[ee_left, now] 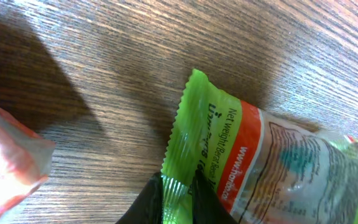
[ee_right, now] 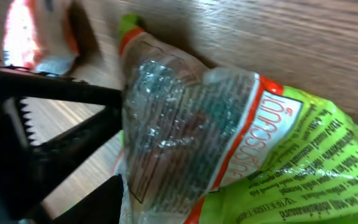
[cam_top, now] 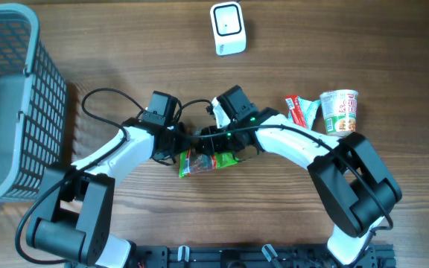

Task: Scan the item barcode
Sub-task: 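Hand the green snack bag to the right gripper, withdraw left gripper, then lift the green snack bag to the scanner with the right gripper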

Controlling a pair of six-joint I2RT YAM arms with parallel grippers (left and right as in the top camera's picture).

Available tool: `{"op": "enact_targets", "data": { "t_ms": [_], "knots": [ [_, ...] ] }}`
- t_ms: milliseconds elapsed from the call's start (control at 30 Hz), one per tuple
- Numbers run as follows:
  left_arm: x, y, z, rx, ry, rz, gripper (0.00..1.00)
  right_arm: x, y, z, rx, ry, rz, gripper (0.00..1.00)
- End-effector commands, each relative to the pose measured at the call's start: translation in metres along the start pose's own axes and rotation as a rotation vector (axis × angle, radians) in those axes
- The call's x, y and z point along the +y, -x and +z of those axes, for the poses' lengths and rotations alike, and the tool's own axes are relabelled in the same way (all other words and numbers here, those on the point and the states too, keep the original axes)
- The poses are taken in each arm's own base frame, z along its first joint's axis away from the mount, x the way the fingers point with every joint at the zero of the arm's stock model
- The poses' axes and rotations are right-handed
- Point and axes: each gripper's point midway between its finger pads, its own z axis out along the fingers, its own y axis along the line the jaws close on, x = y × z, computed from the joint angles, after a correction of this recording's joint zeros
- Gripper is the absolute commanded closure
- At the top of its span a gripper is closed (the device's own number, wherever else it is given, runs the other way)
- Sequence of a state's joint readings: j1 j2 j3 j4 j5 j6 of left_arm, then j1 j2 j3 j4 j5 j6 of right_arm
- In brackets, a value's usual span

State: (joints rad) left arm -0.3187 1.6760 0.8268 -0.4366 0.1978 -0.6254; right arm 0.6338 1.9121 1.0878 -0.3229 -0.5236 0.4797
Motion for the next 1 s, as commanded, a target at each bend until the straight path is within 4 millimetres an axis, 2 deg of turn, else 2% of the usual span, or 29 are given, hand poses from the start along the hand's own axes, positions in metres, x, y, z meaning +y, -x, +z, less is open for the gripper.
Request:
{"op": "enact_targets", "data": {
  "t_ms": [0,33,67,100,133,200,267,333,400,467,500,533,567,600,700,767,833,867,900,967],
  "knots": [
    [-0.004,-0.001,0.003,0.013,-0.01,0.02,0.87,0.017,-0.011,0.006,0.057,0.091,0.029,0.39],
    [-0.004,-0.001,0.003,0.013,-0.009,0.02,0.87,0.014,-0.01,0.006,0.048,0.073,0.035,0.42],
    [-0.004,-0.001,0.003,0.013,-0.01,0.02,0.88,0.007,-0.006,0.007,0.026,0.037,0.033,0.55],
    [-0.004,-0.001,0.003,0.013,-0.01,0.02,0.9,0.006,-0.005,0.007,0.021,0.028,0.029,0.71],
    [-0.004,-0.001,0.003,0.013,-0.01,0.02,0.92,0.005,-0.003,0.007,0.01,0.023,-0.018,0.96],
    [-0.014,0.008,-0.009,-0.024,-0.043,0.032,0.92,0.007,0.005,-0.002,-0.021,0.03,-0.142,0.96],
    [-0.034,0.025,-0.039,-0.108,-0.106,0.074,0.89,0.011,0.019,-0.029,-0.077,0.053,-0.192,0.96],
    [-0.055,0.042,-0.081,-0.221,-0.177,0.1,0.85,0.027,0.028,-0.074,-0.13,0.176,-0.273,0.96],
    [-0.066,0.052,-0.126,-0.351,-0.23,0.118,0.8,0.035,0.025,-0.114,-0.154,0.281,-0.323,0.96],
    [-0.062,0.058,-0.156,-0.44,-0.239,0.107,0.75,0.046,0.011,-0.144,-0.154,0.394,-0.402,0.96],
    [-0.053,0.063,-0.174,-0.494,-0.234,0.084,0.71,0.049,-0.001,-0.16,-0.149,0.438,-0.426,0.96],
    [-0.045,0.067,-0.183,-0.519,-0.224,0.081,0.7,0.048,-0.005,-0.165,-0.146,0.432,-0.424,0.96],
    [-0.028,0.073,-0.19,-0.541,-0.199,0.048,0.64,0.049,-0.013,-0.17,-0.14,0.428,-0.45,0.96],
    [-0.012,0.079,-0.192,-0.548,-0.168,0.018,0.57,0.05,-0.017,-0.173,-0.138,0.428,-0.469,0.96],
    [0.035,0.089,-0.192,-0.537,-0.085,-0.114,0.49,0.069,-0.025,-0.186,-0.154,0.534,-0.525,0.96],
    [0.06,0.091,-0.191,-0.52,-0.041,-0.184,0.42,0.072,-0.024,-0.188,-0.161,0.548,-0.53,0.96],
    [0.066,0.09,-0.19,-0.513,-0.024,-0.176,0.33,0.072,-0.024,-0.188,-0.158,0.549,-0.519,0.96],
    [0.066,0.09,-0.189,-0.51,-0.018,-0.16,0.25,0.072,-0.024,-0.188,-0.152,0.55,-0.498,0.96],
    [0.066,0.09,-0.188,-0.506,-0.013,-0.15,0.0,0.072,-0.024,-0.188,-0.148,0.551,-0.486,0.96],
    [0.067,0.09,-0.187,-0.503,-0.012,-0.151,0.0,0.072,-0.024,-0.188,-0.145,0.551,-0.474,0.96]
  ]
}}
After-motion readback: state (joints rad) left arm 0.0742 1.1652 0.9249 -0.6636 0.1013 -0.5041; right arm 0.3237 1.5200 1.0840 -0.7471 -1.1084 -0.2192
